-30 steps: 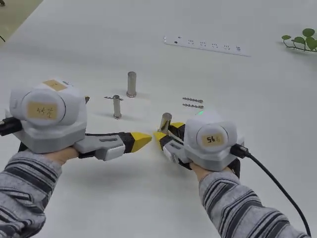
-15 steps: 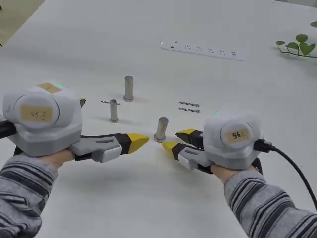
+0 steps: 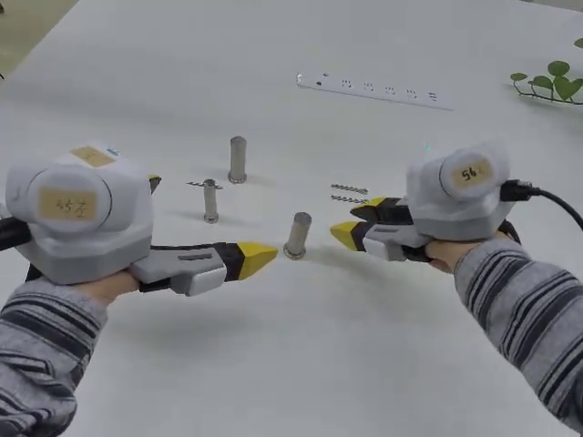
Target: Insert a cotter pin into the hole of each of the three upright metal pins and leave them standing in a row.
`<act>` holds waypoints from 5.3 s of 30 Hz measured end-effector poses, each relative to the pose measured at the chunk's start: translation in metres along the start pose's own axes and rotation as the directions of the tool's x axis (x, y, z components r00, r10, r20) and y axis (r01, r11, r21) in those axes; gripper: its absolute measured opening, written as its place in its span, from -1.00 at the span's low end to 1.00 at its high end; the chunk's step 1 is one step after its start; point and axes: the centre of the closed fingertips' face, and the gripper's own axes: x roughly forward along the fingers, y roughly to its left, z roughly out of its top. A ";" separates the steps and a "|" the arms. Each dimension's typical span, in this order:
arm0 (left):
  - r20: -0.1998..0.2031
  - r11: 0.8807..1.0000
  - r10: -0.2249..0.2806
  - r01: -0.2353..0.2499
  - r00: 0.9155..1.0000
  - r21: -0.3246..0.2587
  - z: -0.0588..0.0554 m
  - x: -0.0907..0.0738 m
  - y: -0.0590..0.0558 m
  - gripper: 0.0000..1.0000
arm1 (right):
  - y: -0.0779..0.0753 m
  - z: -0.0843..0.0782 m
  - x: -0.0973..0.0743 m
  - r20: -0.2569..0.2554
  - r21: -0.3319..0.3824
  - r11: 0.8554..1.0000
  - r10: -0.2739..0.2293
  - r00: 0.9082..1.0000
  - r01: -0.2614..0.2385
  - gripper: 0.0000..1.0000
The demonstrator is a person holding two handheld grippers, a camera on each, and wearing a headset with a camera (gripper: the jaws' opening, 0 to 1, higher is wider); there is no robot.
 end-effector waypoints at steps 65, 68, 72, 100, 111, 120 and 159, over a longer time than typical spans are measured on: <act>-0.031 0.996 -0.075 0.076 0.997 0.054 -0.004 0.005 -0.024 0.80 | -0.041 -0.014 0.008 -0.295 -0.286 0.947 0.056 0.954 -0.144 -1.00; -0.040 0.994 -0.088 0.090 0.995 0.065 -0.005 0.004 -0.030 0.75 | -0.031 -0.013 0.002 -0.278 -0.302 0.941 0.067 0.958 -0.153 -1.00; -0.030 0.993 -0.103 0.104 0.994 0.051 -0.002 0.004 -0.035 0.68 | -0.014 -0.013 -0.007 -0.263 -0.332 0.928 0.079 0.962 -0.167 -1.00; -0.042 0.966 -0.247 0.242 0.968 -0.093 0.004 -0.002 -0.086 -0.19 | 0.048 -0.007 -0.051 -0.112 -0.528 0.831 0.137 0.984 -0.176 -1.00; -0.070 0.941 -0.306 0.291 0.949 -0.170 -0.005 0.002 -0.109 -0.49 | 0.074 -0.008 -0.057 -0.089 -0.632 0.750 0.180 0.980 -0.195 -1.00; -0.042 0.905 -0.335 0.309 0.941 -0.293 -0.005 0.003 -0.120 -0.73 | 0.097 -0.006 -0.058 -0.091 -0.698 0.682 0.216 0.972 -0.217 -1.00; -0.082 0.886 -0.458 0.462 0.885 0.031 -0.004 -0.011 -0.137 -1.00 | 0.109 -0.010 -0.066 -0.135 -0.619 0.717 0.305 0.943 -0.320 -1.00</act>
